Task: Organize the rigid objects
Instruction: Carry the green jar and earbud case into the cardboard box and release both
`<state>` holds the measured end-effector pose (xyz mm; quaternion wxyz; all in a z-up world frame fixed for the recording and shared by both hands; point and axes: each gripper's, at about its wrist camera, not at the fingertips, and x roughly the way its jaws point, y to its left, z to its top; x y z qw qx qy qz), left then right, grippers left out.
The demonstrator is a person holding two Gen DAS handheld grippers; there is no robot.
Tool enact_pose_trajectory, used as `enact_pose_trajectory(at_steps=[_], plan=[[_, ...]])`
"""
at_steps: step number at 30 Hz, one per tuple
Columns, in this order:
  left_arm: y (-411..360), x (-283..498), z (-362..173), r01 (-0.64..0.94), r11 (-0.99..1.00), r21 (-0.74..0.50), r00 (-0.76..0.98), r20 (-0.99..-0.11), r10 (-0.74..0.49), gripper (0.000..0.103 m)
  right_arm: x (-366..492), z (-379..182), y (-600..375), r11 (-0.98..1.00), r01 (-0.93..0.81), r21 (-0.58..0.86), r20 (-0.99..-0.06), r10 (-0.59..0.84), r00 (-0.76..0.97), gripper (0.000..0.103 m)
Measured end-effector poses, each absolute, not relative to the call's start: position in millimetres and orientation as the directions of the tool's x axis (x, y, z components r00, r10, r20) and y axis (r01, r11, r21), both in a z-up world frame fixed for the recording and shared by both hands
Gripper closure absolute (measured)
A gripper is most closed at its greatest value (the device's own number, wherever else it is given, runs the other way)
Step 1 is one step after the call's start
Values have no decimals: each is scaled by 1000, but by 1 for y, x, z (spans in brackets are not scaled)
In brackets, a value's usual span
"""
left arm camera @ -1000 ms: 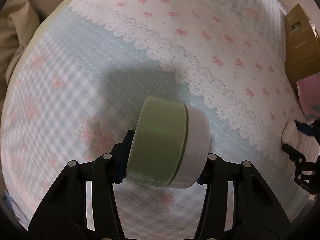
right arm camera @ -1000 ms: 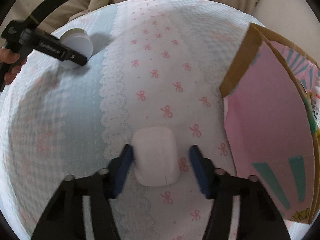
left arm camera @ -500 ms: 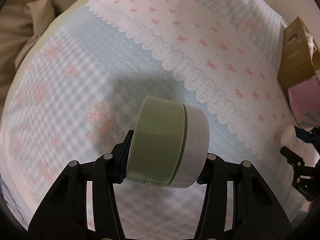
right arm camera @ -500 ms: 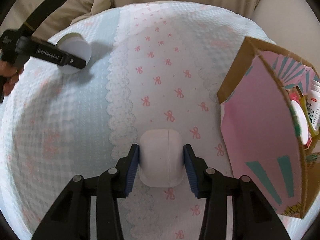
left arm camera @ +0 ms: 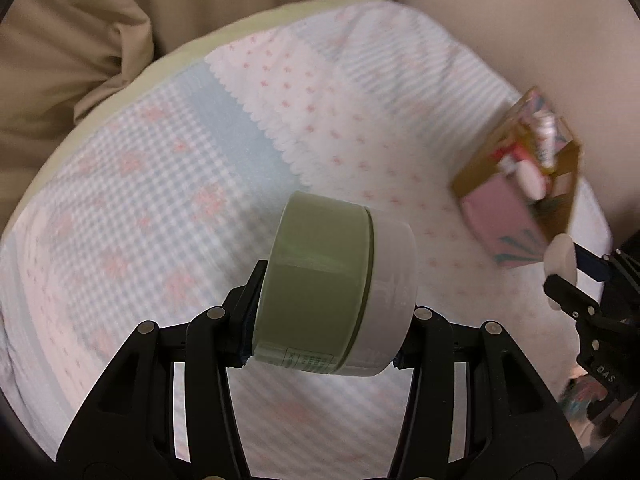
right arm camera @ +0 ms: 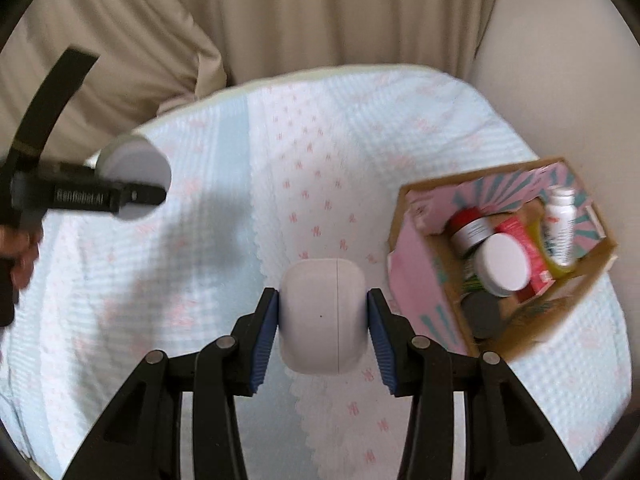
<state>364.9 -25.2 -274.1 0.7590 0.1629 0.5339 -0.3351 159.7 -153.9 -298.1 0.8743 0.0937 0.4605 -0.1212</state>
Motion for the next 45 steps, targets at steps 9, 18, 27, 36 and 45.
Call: enact_pose_trajectory(at_steps=[9, 18, 27, 36, 45], plan=[[-43, 295, -205, 678, 715, -170, 214, -885, -413, 58, 119, -213, -188, 927, 361, 97, -833, -123, 539, 62], [-108, 242, -173, 651, 725, -223, 218, -860, -460, 58, 92, -170, -263, 920, 366, 144, -817, -97, 568, 62], [-199, 233, -194, 552, 796, -248, 228, -874, -430, 58, 97, -177, -354, 943, 292, 158, -838, -28, 545, 62], [-269, 253, -261, 464, 852, -242, 194, -911, -364, 58, 134, -232, -421, 953, 221, 209, -872, 80, 483, 62], [-321, 270, -317, 476, 865, -158, 166, -950, -265, 58, 178, -292, -453, 940, 201, 277, -890, 171, 422, 62]])
